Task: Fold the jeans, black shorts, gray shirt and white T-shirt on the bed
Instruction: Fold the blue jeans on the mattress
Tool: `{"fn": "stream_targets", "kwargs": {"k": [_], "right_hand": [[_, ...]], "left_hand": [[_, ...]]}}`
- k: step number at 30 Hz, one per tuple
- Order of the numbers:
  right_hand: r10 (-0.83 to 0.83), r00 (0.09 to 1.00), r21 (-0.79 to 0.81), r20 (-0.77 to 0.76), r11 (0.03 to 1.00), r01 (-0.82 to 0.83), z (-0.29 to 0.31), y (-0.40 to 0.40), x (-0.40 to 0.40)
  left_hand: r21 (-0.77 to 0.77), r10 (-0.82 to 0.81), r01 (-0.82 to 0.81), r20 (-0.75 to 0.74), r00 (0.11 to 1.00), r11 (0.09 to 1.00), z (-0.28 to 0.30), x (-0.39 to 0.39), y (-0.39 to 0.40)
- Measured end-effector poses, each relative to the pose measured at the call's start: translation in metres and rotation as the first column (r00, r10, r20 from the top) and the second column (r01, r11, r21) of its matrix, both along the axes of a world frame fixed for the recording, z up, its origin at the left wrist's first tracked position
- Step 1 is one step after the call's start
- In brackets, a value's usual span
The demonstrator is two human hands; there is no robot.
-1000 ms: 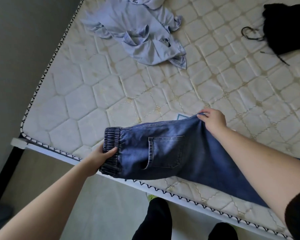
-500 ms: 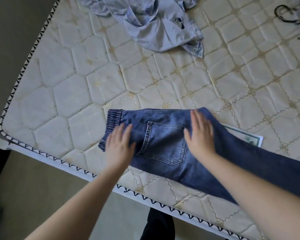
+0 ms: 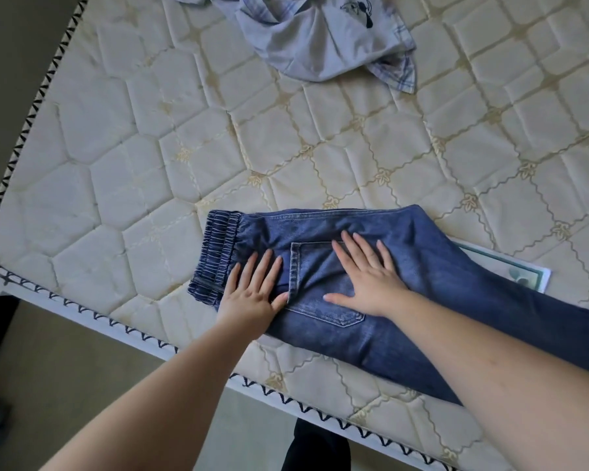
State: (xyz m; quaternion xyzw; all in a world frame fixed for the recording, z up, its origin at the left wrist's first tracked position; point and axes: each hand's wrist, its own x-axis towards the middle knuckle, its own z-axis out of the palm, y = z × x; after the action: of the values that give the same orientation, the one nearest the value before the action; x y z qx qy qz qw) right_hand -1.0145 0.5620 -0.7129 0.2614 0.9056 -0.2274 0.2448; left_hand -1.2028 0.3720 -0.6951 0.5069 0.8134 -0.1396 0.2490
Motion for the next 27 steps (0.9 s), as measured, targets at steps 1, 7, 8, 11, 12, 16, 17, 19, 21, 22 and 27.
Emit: {"fn": "stream_targets", "kwargs": {"k": [1, 7, 8, 11, 12, 16, 17, 19, 21, 22, 27], "right_hand": [[0.008, 1.000, -0.017, 0.006, 1.000, -0.008, -0.002, 0.001, 0.000], [0.028, 0.997, -0.066, 0.067, 0.998, -0.024, 0.022, 0.003, -0.008], [-0.014, 1.000, -0.020, 0.022, 1.000, 0.014, 0.032, 0.000, -0.004], [-0.154, 0.978, 0.138, -0.140, 0.975, 0.173, 0.051, -0.013, 0.025], [-0.170, 0.975, 0.177, -0.144, 0.965, 0.194, 0.057, -0.017, 0.048], [-0.198, 0.980, 0.246, 0.003, 0.950, 0.191, 0.057, -0.015, 0.173], [-0.224, 0.971, 0.249, 0.078, 0.948, 0.199, 0.055, -0.010, 0.208], [-0.273, 0.940, 0.255, 0.206, 0.942, 0.218, 0.053, 0.001, 0.273], [-0.313, 0.911, 0.252, 0.269, 0.936, 0.247, 0.053, 0.008, 0.313], [-0.344, 0.896, 0.251, 0.283, 0.928, 0.277, 0.054, 0.010, 0.331], [-0.526, 0.810, 0.147, 0.261, 0.851, 0.505, 0.059, 0.009, 0.376]], "left_hand": [[-0.026, 0.020, -0.020, 0.002, 1.000, 0.999, -0.003, 0.001, 0.001], [-0.095, 0.063, -0.061, 0.018, 0.998, 0.994, 0.028, 0.004, 0.024], [-0.028, 0.140, -0.139, 0.011, 0.990, 0.990, 0.041, 0.012, 0.029], [0.278, 0.211, -0.199, -0.012, 0.977, 0.940, 0.060, 0.048, 0.030], [0.330, 0.093, -0.083, -0.017, 0.995, 0.940, 0.061, 0.069, 0.029], [0.328, -0.259, 0.216, 0.094, 0.961, 0.920, 0.054, 0.155, 0.028], [0.248, -0.290, 0.255, 0.114, 0.950, 0.935, 0.050, 0.170, 0.027], [0.059, -0.312, 0.307, 0.138, 0.940, 0.950, 0.038, 0.195, 0.025], [-0.073, -0.268, 0.278, 0.120, 0.956, 0.958, 0.030, 0.204, 0.027], [-0.095, -0.275, 0.286, 0.110, 0.955, 0.954, 0.030, 0.214, 0.031], [-0.157, -0.376, 0.406, 0.191, 0.907, 0.900, 0.045, 0.265, 0.063]]}}
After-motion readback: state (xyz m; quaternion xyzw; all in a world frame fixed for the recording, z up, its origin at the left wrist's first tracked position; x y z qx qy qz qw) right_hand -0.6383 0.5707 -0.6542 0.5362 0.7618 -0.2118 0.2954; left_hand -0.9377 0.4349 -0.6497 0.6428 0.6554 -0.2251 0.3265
